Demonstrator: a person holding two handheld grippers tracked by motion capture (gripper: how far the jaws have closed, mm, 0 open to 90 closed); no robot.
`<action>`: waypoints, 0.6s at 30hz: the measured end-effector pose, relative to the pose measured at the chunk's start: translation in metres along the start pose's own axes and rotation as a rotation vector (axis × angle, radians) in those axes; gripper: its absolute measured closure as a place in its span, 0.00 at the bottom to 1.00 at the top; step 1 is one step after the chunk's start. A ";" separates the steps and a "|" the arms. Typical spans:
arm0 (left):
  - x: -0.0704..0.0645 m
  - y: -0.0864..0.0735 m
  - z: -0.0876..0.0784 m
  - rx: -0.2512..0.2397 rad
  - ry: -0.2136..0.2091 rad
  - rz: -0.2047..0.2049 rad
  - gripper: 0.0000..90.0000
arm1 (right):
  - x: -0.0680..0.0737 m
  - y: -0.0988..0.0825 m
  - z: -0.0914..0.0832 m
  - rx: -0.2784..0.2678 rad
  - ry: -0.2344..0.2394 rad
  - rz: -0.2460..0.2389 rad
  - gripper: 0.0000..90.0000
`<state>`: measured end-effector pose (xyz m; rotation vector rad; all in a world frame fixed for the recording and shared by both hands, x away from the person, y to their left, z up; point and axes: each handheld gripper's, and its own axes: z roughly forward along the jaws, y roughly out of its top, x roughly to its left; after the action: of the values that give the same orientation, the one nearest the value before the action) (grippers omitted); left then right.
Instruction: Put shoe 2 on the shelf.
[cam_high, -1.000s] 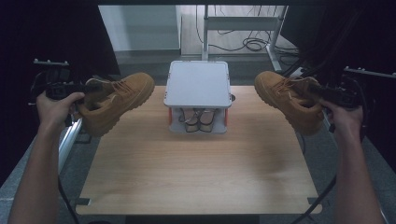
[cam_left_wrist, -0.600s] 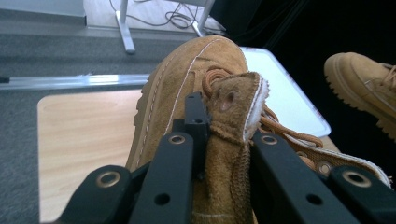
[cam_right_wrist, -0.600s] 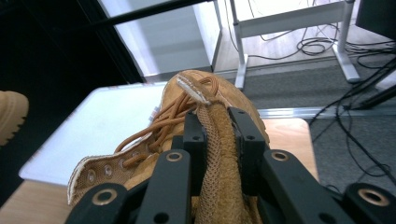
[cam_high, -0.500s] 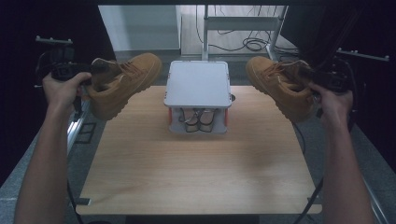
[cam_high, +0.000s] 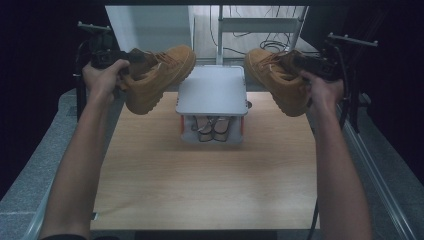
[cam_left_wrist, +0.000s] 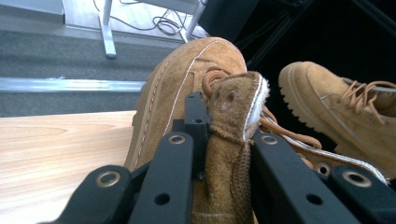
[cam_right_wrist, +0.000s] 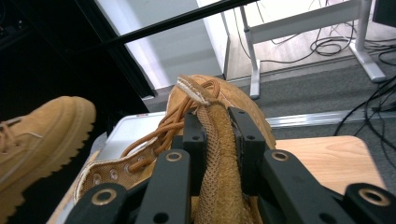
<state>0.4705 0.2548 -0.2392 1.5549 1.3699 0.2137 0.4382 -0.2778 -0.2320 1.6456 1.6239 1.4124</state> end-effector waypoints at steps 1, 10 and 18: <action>-0.001 0.001 0.005 -0.002 0.003 -0.007 0.91 | 0.004 0.000 0.005 -0.004 0.000 0.007 0.87; -0.005 0.007 0.045 0.015 0.020 -0.072 0.91 | 0.044 0.002 0.044 -0.001 0.005 0.050 0.87; -0.006 0.013 0.068 0.027 0.032 -0.101 0.91 | 0.072 -0.006 0.077 0.015 0.013 0.086 0.86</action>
<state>0.5232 0.2146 -0.2586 1.5060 1.4778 0.1589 0.4864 -0.1840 -0.2414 1.7368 1.5915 1.4594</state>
